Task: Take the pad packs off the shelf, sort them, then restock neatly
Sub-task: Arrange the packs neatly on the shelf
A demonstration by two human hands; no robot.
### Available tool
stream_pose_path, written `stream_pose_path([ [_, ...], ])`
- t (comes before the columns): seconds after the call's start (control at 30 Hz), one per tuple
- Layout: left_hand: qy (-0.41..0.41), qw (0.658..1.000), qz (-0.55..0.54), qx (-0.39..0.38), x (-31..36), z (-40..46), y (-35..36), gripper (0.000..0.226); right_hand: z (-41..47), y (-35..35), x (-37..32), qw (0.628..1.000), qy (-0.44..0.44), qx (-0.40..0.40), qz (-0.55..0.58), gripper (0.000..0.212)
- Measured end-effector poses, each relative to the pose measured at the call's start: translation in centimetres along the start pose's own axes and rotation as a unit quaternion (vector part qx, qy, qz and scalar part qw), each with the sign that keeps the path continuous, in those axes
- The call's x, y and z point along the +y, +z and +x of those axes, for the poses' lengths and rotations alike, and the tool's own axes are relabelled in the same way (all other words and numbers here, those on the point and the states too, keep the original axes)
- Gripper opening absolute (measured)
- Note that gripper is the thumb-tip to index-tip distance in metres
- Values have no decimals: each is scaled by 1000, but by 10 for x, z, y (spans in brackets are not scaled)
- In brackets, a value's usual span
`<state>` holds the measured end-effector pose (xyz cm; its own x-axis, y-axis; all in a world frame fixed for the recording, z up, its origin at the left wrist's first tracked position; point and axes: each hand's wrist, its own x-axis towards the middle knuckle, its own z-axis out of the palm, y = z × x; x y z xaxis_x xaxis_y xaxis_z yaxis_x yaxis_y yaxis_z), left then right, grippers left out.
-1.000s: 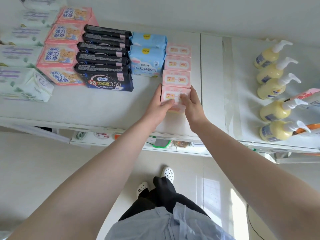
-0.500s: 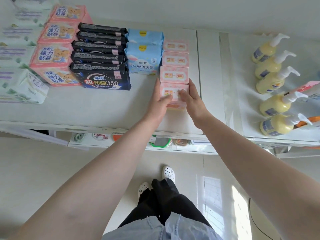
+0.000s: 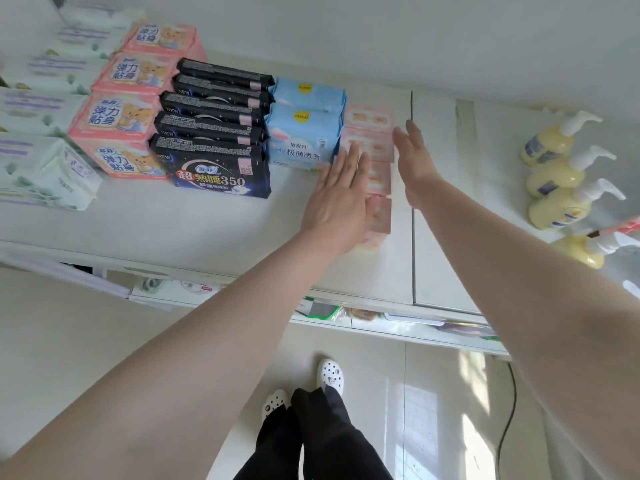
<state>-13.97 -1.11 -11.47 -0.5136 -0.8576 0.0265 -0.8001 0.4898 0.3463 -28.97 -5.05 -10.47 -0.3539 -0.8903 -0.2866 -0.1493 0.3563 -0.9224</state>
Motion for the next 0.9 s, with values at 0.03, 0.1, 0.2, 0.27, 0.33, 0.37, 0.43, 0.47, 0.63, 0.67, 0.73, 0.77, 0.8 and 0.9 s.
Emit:
stream_pose_path([
  [0.03,0,1000,16,-14,0,3,2,63,8,1,-2,1000,14,1,-3,57],
  [0.1,3,998,51,-29,-2,8,5,63,20,5,-3,1000,30,5,7,55],
  [0.2,13,996,81,-33,-3,12,10,62,28,13,2,1000,19,-5,8,41],
  [0.27,19,997,73,-35,-2,13,12,65,28,16,6,1000,5,-4,12,34],
  [0.33,19,997,74,-32,-1,12,11,66,27,17,7,999,1,-4,52,31],
  [0.37,19,996,78,-31,-1,12,10,66,25,16,8,997,5,-3,75,30],
  [0.43,17,996,85,-25,-1,10,8,66,28,13,10,993,12,-13,113,25],
  [0.47,15,996,89,-22,-2,10,8,66,30,14,12,993,14,-17,117,29],
  [0.63,11,995,92,-24,-1,10,9,66,26,14,9,995,10,-18,96,34],
  [0.67,12,995,99,-19,0,9,8,66,27,12,9,996,7,-22,92,35],
  [0.73,29,994,106,-4,2,6,5,69,44,3,22,995,7,-39,92,39],
  [0.77,50,993,109,-1,3,2,3,72,56,-3,32,994,6,-50,98,36],
  [0.8,77,990,118,-3,4,-2,3,77,63,-8,36,994,7,-52,98,33],
  [0.9,135,977,162,-21,1,-14,3,96,68,-10,31,995,13,-33,88,59],
])
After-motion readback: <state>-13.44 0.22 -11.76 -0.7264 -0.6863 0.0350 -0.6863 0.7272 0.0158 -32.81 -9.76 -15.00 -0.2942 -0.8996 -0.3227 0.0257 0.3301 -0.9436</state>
